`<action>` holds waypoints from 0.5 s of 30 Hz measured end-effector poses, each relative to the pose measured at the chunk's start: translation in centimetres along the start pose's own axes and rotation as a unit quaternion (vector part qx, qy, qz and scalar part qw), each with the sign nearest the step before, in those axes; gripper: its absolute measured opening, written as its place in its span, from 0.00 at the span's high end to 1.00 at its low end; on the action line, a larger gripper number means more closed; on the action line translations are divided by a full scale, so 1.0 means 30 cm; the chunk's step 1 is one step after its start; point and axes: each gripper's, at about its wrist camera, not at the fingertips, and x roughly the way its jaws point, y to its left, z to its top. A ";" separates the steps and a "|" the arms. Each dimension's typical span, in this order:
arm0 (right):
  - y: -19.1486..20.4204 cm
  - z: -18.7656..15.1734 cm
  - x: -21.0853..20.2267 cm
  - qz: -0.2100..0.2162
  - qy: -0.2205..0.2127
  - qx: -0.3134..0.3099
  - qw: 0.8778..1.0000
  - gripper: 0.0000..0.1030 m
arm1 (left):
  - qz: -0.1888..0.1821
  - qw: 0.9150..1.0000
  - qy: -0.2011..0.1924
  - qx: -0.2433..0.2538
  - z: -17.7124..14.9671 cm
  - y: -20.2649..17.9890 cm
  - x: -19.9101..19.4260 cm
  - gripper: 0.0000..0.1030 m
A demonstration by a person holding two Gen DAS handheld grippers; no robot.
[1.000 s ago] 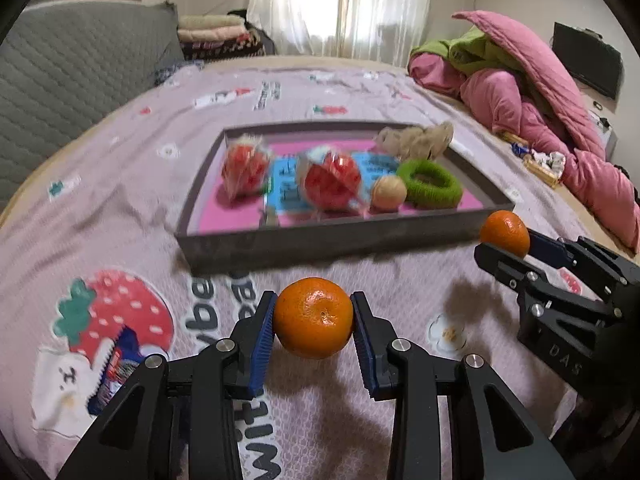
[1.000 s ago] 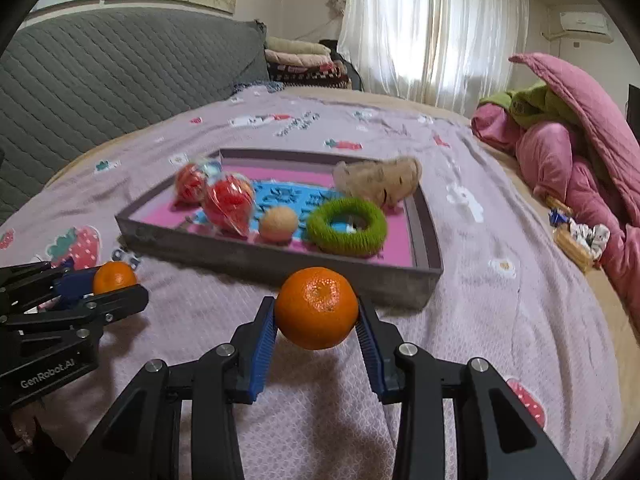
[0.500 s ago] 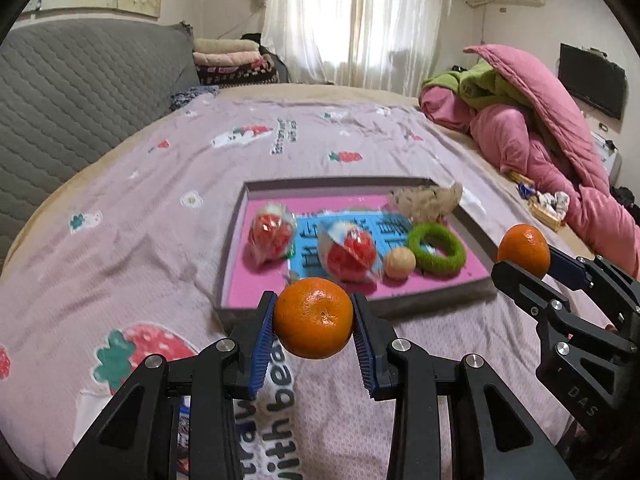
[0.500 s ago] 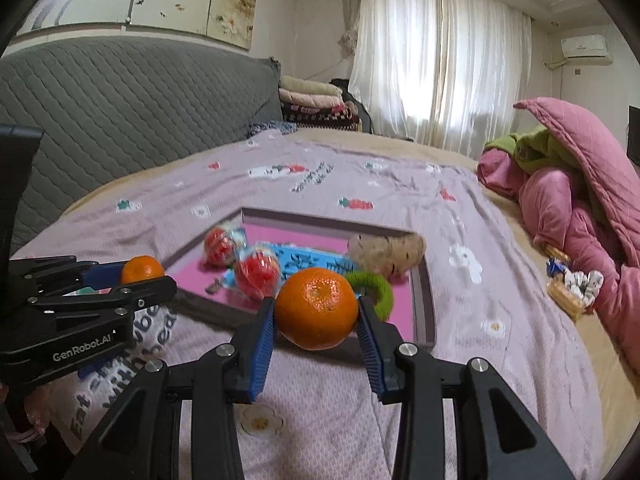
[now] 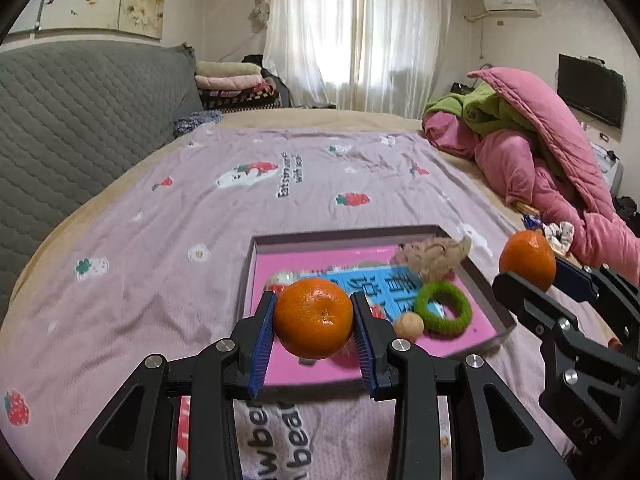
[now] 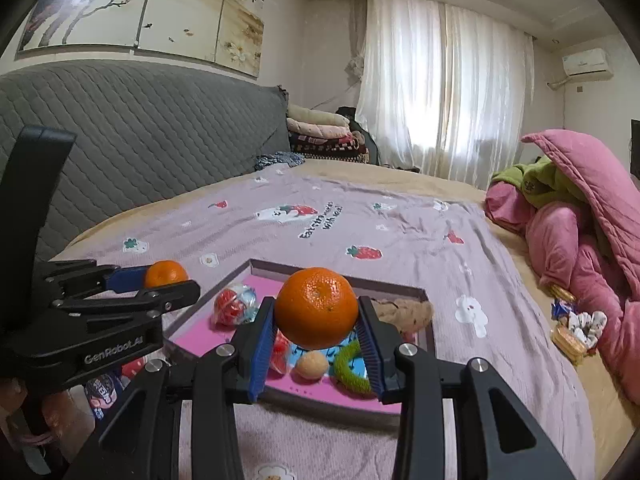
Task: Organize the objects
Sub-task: 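Carry both mandarins up and over the tray with both grippers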
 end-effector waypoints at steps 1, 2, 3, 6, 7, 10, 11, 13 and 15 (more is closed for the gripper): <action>-0.002 0.005 0.004 0.000 -0.002 0.000 1.000 0.61 | 0.001 1.000 -0.001 0.001 0.011 0.004 0.005 0.64; -0.003 0.010 0.006 0.000 -0.004 -0.001 1.000 0.61 | 0.003 1.000 -0.003 0.001 0.019 0.007 0.008 0.64; -0.006 0.016 0.010 0.001 -0.006 -0.001 1.000 0.61 | 0.004 1.000 -0.003 0.000 0.029 0.012 0.014 0.64; -0.012 0.028 0.022 -0.001 -0.008 -0.001 1.000 0.61 | 0.005 1.000 -0.003 -0.004 0.048 0.028 0.034 0.64; -0.017 0.032 0.029 -0.001 -0.007 -0.001 1.000 0.61 | 0.007 1.000 -0.004 -0.005 0.053 0.033 0.041 0.64; -0.028 0.041 0.049 -0.002 -0.005 -0.001 1.000 0.61 | 0.008 1.000 -0.004 -0.007 0.061 0.044 0.055 0.64; -0.032 0.046 0.058 -0.002 -0.003 -0.002 1.000 0.61 | 0.009 1.000 -0.004 -0.006 0.063 0.045 0.060 0.64; -0.037 0.058 0.080 -0.005 -0.001 -0.007 1.000 0.61 | 0.009 1.000 0.000 -0.002 0.068 0.044 0.080 0.64; -0.043 0.065 0.099 -0.002 0.002 -0.002 1.000 0.61 | 0.007 1.000 0.006 -0.002 0.069 0.044 0.104 0.64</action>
